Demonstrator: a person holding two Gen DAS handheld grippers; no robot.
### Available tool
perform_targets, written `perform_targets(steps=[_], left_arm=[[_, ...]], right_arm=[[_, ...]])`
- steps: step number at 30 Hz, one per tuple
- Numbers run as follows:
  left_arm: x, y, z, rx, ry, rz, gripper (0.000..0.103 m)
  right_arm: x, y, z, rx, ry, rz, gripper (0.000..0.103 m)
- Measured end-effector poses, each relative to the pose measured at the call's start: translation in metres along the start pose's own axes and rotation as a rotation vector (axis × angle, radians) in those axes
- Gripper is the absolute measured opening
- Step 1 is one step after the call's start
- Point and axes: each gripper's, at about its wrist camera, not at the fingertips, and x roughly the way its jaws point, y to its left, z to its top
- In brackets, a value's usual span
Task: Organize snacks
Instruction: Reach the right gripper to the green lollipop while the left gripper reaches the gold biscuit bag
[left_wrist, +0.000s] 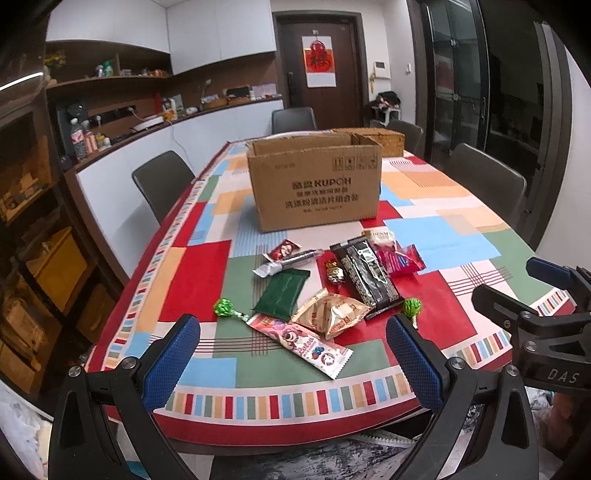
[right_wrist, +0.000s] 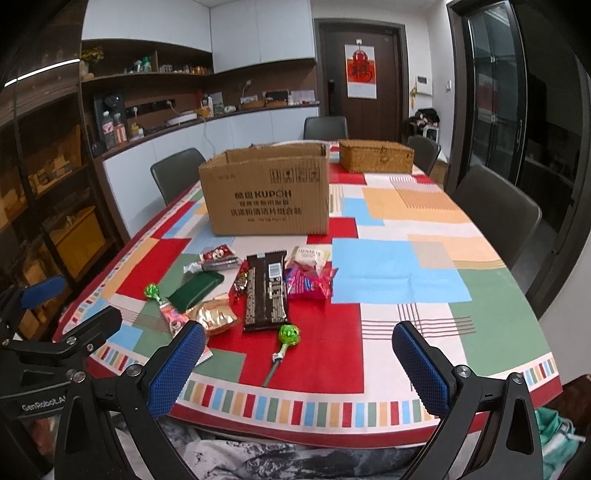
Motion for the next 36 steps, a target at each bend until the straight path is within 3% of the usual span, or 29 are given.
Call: perform_targets(steps=[14, 23, 36], left_arm=[[0.067, -0.002, 0.007, 0.019, 0.177, -0.128, 0.088], [0.094, -0.025, 0.004, 0.220, 0.240, -0.218, 0.082], [0.132, -0.047, 0.005, 0.354, 0.287, -0.181, 0.081]], right_arm=[[0.064, 0.001, 0.006, 0.006, 0.200, 0.024, 0.096], [0.106, -0.002, 0.003, 0.022, 0.342, 0.073, 0.082], [0.147, -0.005, -0.001, 0.041, 0.488, 0.112, 0.062]])
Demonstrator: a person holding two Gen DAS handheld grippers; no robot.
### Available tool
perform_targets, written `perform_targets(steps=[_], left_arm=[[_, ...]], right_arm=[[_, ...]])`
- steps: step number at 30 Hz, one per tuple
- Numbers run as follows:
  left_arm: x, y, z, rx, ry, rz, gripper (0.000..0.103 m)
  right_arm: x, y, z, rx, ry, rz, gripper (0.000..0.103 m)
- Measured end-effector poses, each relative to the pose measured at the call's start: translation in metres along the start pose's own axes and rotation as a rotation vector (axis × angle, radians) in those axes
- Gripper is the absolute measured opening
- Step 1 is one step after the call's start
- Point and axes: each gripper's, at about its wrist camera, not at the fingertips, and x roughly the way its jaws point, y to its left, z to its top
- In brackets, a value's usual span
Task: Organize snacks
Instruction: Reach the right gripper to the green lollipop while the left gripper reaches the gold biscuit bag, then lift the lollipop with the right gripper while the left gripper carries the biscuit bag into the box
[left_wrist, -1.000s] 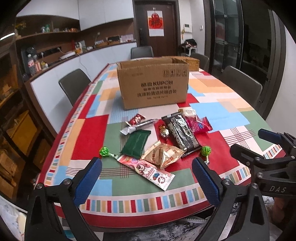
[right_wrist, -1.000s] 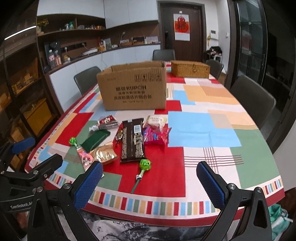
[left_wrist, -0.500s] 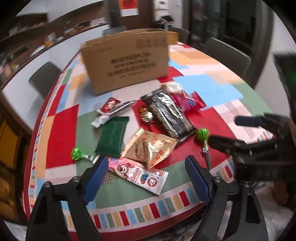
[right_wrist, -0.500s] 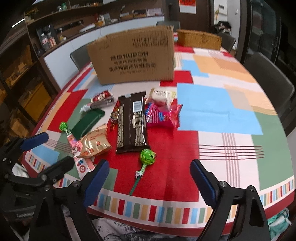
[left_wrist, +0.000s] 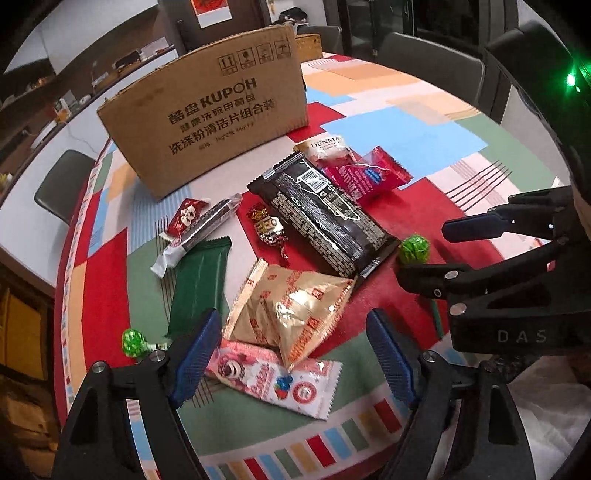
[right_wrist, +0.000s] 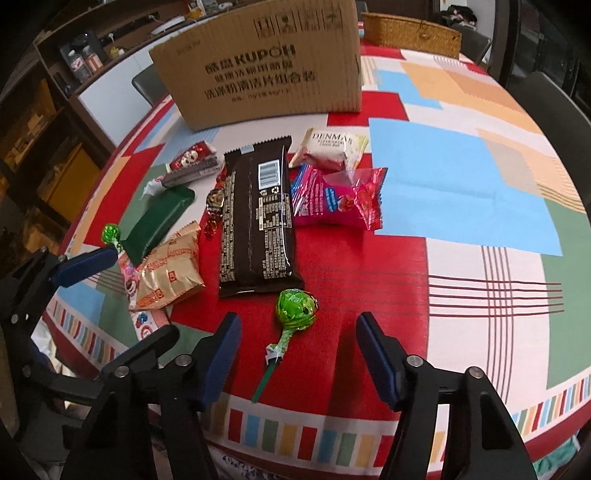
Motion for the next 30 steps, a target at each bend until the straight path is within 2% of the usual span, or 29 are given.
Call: perform_targets(steps=[7, 13, 15, 18, 19, 20, 30], left_arm=[[0.013, -0.004, 0.008, 0.067, -0.003, 0.038, 0.080], [0.021, 0.001, 0.011, 0.041, 0.015, -0.017, 0.061], [0.023, 0.003, 0.012, 0.028, 0.012, -0.025, 0.058], [0.023, 0.006, 0.012, 0.006, 0.008, -0.050, 0.051], [0.023, 0.007, 0.012, -0.003, 0.007, -0.057, 0.045], [0.023, 0.008, 0.012, -0.011, 0.006, -0.071, 0.044], [0.009, 0.021, 0.014, -0.115, -0.037, -0.115, 0.039]], right_arm=[[0.013, -0.001, 0.007, -0.004, 0.044, 0.003, 0.056], [0.015, 0.002, 0.010, -0.019, 0.051, -0.006, 0.052], [0.015, 0.003, 0.012, -0.020, 0.052, -0.011, 0.044], [0.016, 0.003, 0.013, -0.020, 0.056, -0.014, 0.033], [0.016, 0.003, 0.013, -0.020, 0.056, -0.015, 0.029], [0.016, 0.003, 0.013, -0.018, 0.057, -0.012, 0.027], [0.005, 0.004, 0.016, -0.024, 0.022, -0.011, 0.027]])
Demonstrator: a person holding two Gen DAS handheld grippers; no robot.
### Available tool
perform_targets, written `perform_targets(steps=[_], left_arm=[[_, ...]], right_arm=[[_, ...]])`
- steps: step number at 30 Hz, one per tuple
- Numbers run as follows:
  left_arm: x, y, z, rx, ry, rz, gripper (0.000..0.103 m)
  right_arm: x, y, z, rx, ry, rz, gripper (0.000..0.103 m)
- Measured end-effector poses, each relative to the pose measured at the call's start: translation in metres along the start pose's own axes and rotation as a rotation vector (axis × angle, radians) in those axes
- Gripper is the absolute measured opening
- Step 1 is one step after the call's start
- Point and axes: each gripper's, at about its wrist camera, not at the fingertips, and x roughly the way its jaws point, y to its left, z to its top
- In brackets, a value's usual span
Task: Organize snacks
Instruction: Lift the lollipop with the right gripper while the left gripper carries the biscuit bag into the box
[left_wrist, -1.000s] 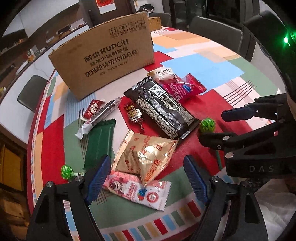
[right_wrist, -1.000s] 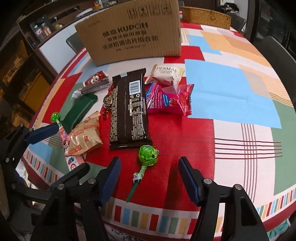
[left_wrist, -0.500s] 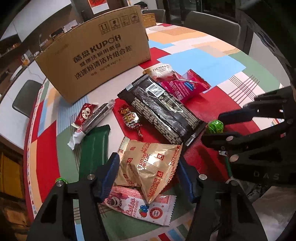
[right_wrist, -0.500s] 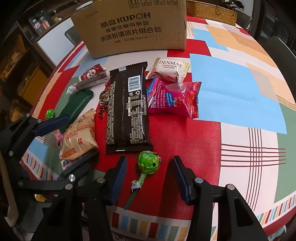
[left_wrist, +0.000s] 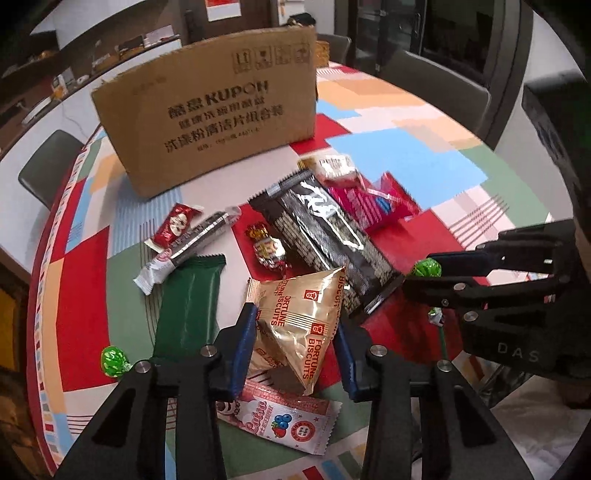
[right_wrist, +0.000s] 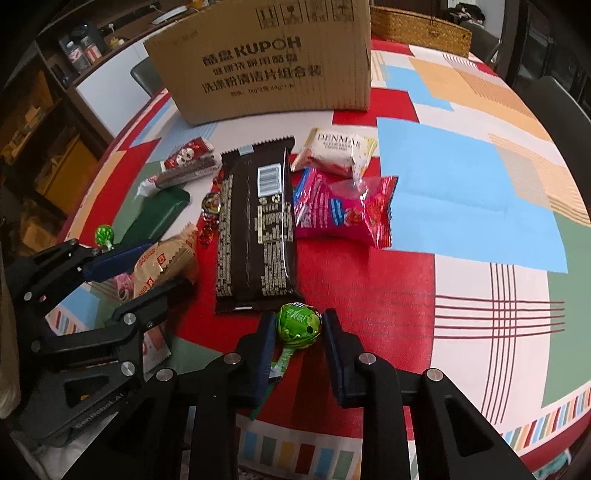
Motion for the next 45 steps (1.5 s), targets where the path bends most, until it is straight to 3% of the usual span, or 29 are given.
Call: perform_targets(steps=[15, 21, 36, 45], left_arm=[[-0.034, 0.020, 0.026, -0.110, -0.103, -0.025, 0.039], [-0.052, 0.027, 0.049, -0.108, -0.189, 0.003, 0.039], [-0.083, 0.063, 0.128, -0.094, -0.404, 0.123, 0.039], [-0.086, 0.090, 0.177, -0.102, -0.442, 0.137, 0.040]], right_arm=[[-0.031, 0.005, 0.027, -0.049, -0.130, 0.028, 0.027], [-0.049, 0.004, 0.049, -0.047, -0.207, 0.047, 0.027], [-0.100, 0.011, 0.133, -0.088, -0.455, 0.053, 0.027], [-0.109, 0.011, 0.189, -0.079, -0.530, 0.054, 0.027]])
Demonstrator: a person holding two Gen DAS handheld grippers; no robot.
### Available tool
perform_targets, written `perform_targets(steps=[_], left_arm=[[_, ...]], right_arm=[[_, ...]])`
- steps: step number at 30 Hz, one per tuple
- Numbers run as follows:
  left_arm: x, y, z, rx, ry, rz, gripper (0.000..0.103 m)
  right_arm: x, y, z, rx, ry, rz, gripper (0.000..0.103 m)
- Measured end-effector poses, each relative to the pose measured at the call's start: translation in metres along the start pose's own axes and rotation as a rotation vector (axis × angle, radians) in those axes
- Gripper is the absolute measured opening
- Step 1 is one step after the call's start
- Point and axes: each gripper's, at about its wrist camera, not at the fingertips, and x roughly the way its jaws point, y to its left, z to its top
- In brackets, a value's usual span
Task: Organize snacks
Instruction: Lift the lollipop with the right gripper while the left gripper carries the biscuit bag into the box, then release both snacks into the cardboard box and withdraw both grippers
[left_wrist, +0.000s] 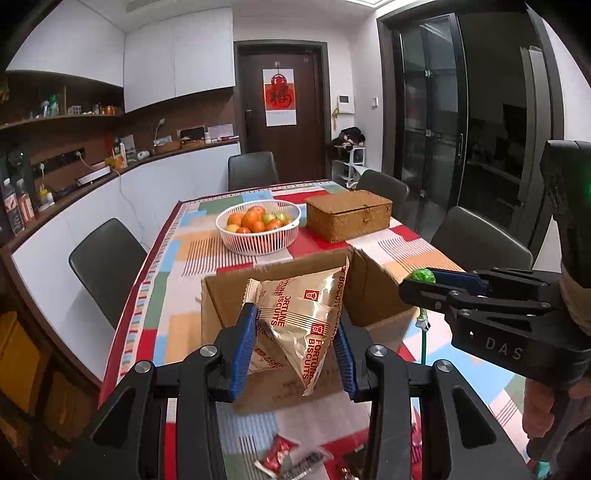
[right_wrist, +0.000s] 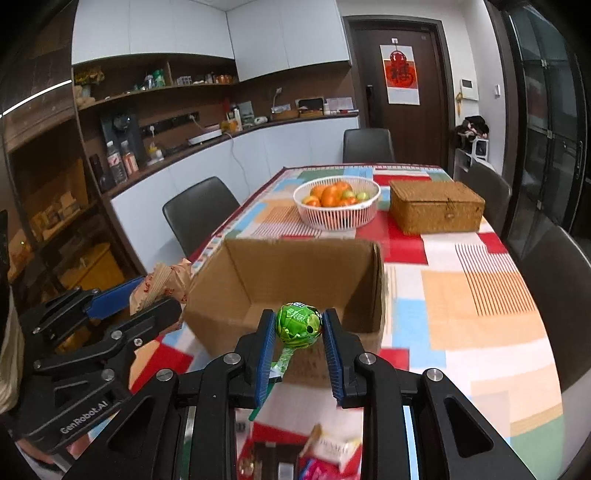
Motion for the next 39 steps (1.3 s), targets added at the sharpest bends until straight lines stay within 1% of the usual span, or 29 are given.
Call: perform_targets(steps=[3, 7, 10, 11, 12, 14, 15, 16, 18, 19, 20, 21, 23, 25, 30, 36, 39], left_arm=[[0.012, 0.006, 0.011, -0.005, 0.007, -0.006, 0.040], [0.041, 0.017, 0.026, -0.042, 0.049, -0.012, 0.040], [0.071, 0.025, 0.032, -0.068, 0.112, -0.026, 0.043], [0.079, 0.027, 0.033, -0.076, 0.129, -0.015, 0.046], [0.087, 0.029, 0.034, -0.078, 0.142, -0.006, 0.052], [0.092, 0.028, 0.033, -0.073, 0.149, 0.009, 0.060], [0.092, 0.028, 0.033, -0.069, 0.151, 0.016, 0.067], [0.089, 0.027, 0.032, -0.070, 0.145, 0.026, 0.072], [0.081, 0.028, 0.029, -0.080, 0.134, 0.020, 0.073], [0.076, 0.028, 0.028, -0.084, 0.130, 0.012, 0.075], [0.071, 0.029, 0.027, -0.087, 0.129, 0.017, 0.076], [0.067, 0.029, 0.026, -0.088, 0.127, 0.026, 0.079], [0.056, 0.029, 0.022, -0.088, 0.118, 0.035, 0.080], [0.045, 0.029, 0.018, -0.092, 0.113, 0.036, 0.082], [0.017, 0.029, 0.007, -0.098, 0.090, 0.048, 0.084], [-0.017, 0.021, -0.011, -0.088, 0.070, 0.049, 0.088], [-0.031, 0.020, -0.021, -0.092, 0.065, 0.045, 0.088]], right_arm=[[0.009, -0.005, 0.014, 0.006, -0.017, -0.001, 0.027], [0.027, -0.008, 0.029, 0.011, -0.012, 0.002, 0.027], [0.043, -0.011, 0.038, 0.016, 0.005, -0.004, 0.027], [0.049, -0.012, 0.040, 0.021, 0.014, 0.001, 0.027], [0.055, -0.013, 0.041, 0.029, 0.028, 0.003, 0.027], [0.063, -0.018, 0.041, 0.059, 0.054, -0.002, 0.027], [0.065, -0.019, 0.041, 0.060, 0.061, -0.005, 0.027], [0.066, -0.019, 0.041, 0.059, 0.064, -0.014, 0.027], [0.064, -0.018, 0.039, 0.044, 0.065, -0.023, 0.027], [0.062, -0.017, 0.038, 0.039, 0.065, -0.022, 0.028], [0.061, -0.017, 0.037, 0.037, 0.065, -0.021, 0.029], [0.059, -0.016, 0.036, 0.034, 0.065, -0.020, 0.034], [0.054, -0.014, 0.034, 0.032, 0.056, -0.020, 0.040], [0.045, -0.011, 0.029, 0.019, 0.043, -0.025, 0.044], [0.024, 0.001, 0.015, -0.015, 0.011, -0.041, 0.058], [-0.001, 0.017, -0.003, -0.041, -0.005, -0.020, 0.065], [-0.011, 0.023, -0.014, -0.059, -0.006, -0.012, 0.066]])
